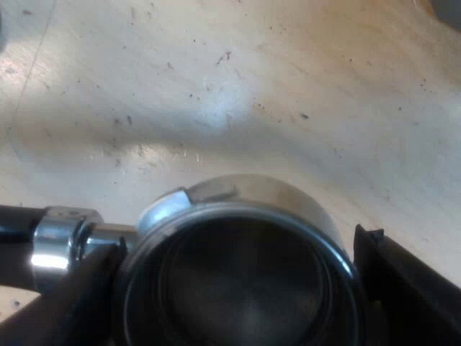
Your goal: Put the handle in the coffee machine
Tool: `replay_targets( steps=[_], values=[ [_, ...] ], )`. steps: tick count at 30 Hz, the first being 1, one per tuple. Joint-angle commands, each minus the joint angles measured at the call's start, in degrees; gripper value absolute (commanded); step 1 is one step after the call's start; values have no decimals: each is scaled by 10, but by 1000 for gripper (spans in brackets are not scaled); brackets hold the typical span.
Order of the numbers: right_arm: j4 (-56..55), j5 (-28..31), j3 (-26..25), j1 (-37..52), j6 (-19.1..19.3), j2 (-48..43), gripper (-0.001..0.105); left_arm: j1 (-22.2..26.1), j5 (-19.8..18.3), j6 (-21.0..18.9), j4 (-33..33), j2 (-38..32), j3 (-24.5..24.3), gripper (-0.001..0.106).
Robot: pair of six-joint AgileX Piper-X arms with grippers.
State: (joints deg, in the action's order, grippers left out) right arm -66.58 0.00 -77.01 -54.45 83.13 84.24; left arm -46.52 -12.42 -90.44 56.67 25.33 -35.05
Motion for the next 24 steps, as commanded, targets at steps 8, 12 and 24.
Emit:
replay_targets(
  steps=[8, 12, 24],
  values=[
    [-2, 0, -10, 3, -2, -11, 0, 1, -55, 37, -48, 55, 61, 78],
    [-2, 0, -10, 3, -6, -11, 0, 1, -55, 37, -93, 60, 81, 78],
    [-2, -3, -10, 3, -7, -11, 0, 1, -55, 87, -173, 145, 108, 78]
  ],
)
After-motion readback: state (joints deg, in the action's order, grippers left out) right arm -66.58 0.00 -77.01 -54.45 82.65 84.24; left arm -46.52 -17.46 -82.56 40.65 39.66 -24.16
